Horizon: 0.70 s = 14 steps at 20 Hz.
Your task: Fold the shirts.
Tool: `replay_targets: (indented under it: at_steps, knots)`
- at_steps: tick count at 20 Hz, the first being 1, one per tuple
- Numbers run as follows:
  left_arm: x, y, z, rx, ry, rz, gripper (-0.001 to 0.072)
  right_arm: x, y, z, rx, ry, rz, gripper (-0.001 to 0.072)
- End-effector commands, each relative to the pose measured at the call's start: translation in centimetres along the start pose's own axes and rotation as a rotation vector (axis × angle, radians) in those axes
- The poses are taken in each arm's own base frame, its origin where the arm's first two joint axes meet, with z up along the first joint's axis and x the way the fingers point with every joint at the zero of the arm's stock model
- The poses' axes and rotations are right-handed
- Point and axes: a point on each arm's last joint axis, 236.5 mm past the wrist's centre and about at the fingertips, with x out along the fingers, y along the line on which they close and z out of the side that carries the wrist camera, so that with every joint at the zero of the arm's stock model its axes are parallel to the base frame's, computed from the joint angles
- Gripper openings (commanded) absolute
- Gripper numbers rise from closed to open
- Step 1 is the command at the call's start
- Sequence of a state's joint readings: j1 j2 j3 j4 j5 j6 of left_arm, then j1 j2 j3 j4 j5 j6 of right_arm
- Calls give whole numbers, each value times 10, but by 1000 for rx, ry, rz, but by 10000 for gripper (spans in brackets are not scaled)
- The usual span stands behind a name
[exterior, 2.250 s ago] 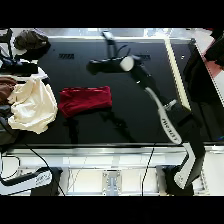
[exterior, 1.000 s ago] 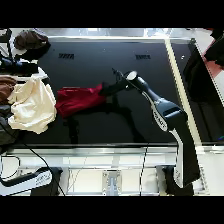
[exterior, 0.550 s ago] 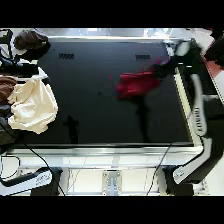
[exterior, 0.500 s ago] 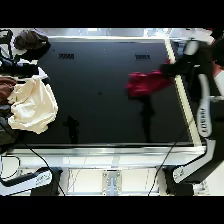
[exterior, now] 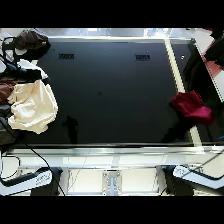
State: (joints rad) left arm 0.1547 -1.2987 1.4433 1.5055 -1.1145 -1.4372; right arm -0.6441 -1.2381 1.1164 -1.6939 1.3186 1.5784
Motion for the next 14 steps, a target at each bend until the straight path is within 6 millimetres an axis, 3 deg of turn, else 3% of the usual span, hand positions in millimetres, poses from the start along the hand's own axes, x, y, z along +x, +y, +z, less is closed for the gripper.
replay_targets:
  at_steps: [1, 2, 4, 6, 8, 10, 12, 14]
  knots:
    - [7, 0, -10, -27, 28, -2, 8, 42, -29, -78, 65, 87, -11, 358]
    - [7, 0, -11, -27, 30, -2, 8, 39, -32, -87, 66, 111, -9, 517]
    - [7, 0, -11, -27, 30, -2, 8, 15, -34, -80, 61, 67, -6, 522]
    - [7, 0, -11, -27, 30, -2, 9, -41, -16, -37, 100, -168, 87, 522]
    - [7, 0, -11, -27, 30, -2, 9, -121, 35, 14, 157, -484, 351, 520]
    - [7, -2, -11, -31, 30, -8, 9, -193, 102, 30, 28, -699, 624, 473]
    - [7, -6, -12, -43, 34, -28, 9, -228, 162, 16, -202, -772, 781, 472]
    - [7, -16, -10, -93, 31, -66, 9, -233, 209, -7, -376, -748, 847, 473]
